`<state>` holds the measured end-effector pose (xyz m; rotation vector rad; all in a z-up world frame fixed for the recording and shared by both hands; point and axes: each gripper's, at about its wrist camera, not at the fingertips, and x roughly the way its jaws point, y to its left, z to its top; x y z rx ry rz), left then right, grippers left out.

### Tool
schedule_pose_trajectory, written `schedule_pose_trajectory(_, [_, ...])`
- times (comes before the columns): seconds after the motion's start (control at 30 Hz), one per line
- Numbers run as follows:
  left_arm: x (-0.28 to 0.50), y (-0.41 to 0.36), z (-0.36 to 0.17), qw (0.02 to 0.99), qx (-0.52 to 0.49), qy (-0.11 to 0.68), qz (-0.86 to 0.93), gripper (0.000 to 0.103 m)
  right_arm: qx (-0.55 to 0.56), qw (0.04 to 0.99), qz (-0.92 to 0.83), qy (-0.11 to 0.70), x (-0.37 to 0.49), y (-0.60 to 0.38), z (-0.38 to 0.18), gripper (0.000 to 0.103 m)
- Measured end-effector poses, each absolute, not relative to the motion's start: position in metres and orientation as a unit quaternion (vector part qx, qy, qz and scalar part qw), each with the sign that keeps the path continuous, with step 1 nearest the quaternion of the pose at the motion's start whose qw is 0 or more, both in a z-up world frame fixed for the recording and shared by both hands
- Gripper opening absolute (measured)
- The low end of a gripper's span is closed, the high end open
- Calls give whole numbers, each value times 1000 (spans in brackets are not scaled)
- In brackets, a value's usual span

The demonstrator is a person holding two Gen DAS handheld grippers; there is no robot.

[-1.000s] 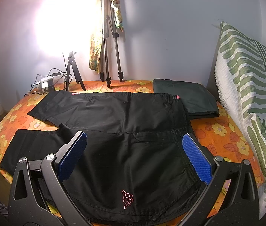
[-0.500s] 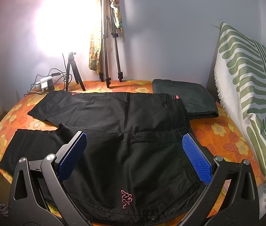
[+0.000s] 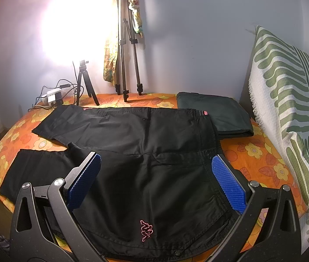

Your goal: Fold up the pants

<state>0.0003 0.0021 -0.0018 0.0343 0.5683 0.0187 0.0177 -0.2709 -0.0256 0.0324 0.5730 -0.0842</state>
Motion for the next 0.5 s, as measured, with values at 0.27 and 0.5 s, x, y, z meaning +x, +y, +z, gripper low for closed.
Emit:
schedule_pose_trajectory(0.27, [-2,2,-2,960,17,278,9,103,12,959,-38,281,17,-272,-25,103])
schedule_pose_trajectory(0.5, [-2,4,-1,960,16,279,10,103,12,959,-44,280,16,-272,-25,103])
